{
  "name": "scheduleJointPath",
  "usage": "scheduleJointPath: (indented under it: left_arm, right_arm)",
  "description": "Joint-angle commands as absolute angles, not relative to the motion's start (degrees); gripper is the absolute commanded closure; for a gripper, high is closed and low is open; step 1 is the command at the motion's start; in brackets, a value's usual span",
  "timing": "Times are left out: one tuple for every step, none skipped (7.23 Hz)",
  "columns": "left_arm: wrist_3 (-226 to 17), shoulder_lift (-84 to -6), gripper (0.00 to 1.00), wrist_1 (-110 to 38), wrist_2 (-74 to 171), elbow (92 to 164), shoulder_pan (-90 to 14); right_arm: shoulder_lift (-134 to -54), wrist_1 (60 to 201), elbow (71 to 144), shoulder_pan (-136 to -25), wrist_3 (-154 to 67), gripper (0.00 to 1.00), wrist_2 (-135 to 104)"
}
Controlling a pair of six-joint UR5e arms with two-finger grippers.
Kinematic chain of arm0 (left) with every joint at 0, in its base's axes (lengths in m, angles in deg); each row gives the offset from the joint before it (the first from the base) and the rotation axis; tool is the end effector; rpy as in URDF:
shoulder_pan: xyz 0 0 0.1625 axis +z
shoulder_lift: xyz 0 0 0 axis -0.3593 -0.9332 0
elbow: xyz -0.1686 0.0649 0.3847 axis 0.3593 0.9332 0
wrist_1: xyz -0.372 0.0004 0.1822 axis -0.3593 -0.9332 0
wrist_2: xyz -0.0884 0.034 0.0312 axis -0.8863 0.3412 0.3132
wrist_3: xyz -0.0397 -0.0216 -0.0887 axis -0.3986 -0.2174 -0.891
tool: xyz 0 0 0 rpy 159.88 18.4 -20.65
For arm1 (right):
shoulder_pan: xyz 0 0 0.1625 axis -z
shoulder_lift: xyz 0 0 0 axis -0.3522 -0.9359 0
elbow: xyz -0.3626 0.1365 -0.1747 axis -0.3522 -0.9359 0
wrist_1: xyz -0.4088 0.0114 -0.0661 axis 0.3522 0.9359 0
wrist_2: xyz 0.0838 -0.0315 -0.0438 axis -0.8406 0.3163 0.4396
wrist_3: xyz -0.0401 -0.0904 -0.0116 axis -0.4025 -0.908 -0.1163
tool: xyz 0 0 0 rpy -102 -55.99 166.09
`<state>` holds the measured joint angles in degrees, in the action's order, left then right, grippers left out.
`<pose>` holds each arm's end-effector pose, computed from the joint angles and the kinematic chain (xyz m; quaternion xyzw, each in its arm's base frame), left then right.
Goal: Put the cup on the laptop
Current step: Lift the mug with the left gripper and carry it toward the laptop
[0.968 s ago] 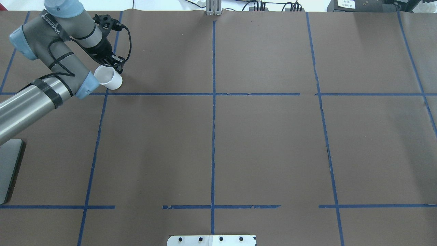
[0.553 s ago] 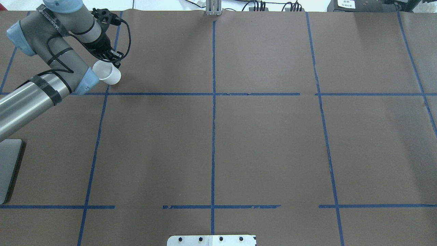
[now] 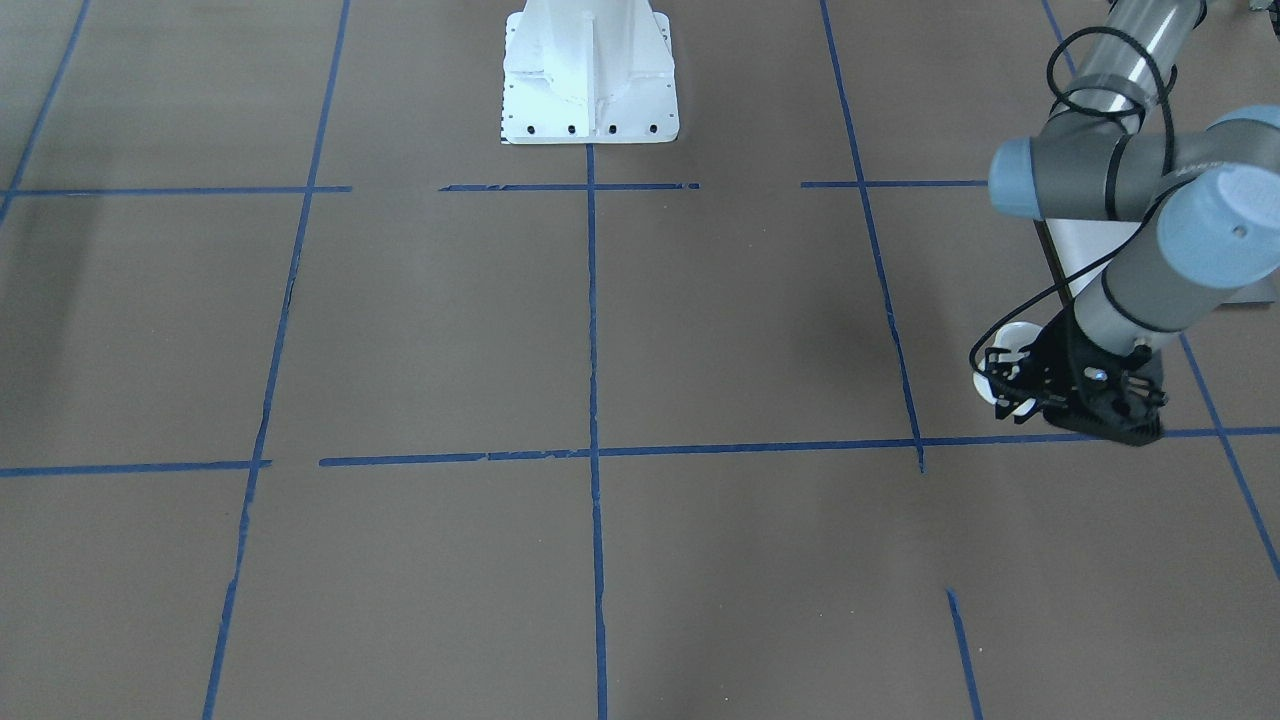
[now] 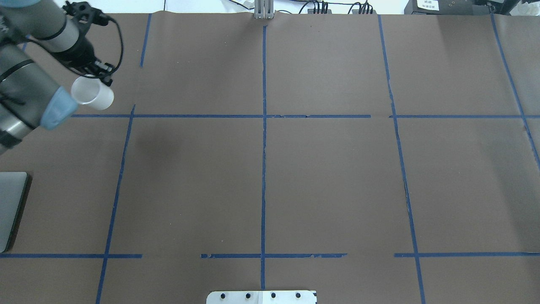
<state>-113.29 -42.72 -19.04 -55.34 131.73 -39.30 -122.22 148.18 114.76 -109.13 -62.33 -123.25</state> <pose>0.2402 -0.5758 0.4367 0.1029 0.3761 0.1298 0.9116 0.0571 -0.4321 0.6465 -0.0106 -0.3478 -0.0285 0.9371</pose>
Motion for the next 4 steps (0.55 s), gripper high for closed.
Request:
scheduleJointPath:
  left_arm:
    - [-107.63,-25.85,1.0,-18.84,-55.75,140.41,-41.77]
    - [-107.43,-18.47,1.0,-20.49,-56.19,141.12,-42.74]
    - [-107.78,-11.78,1.0,-28.34,-56.28,140.08,-44.84]
    - [-109.69,-6.58,1.0,-37.64,-56.37,137.55,-45.64]
  right_arm:
    - [-122.26,148.18,114.76,-109.13,-62.33,0.0,-123.25]
    - [-122.18,148.18,114.76,-109.13,-62.33,0.0,-123.17]
    - [-122.26,148.18,114.76,-109.13,-62.33,0.0,-123.25]
    - [-122.26,148.26,114.76,-109.13,-62.33,0.0,-123.25]
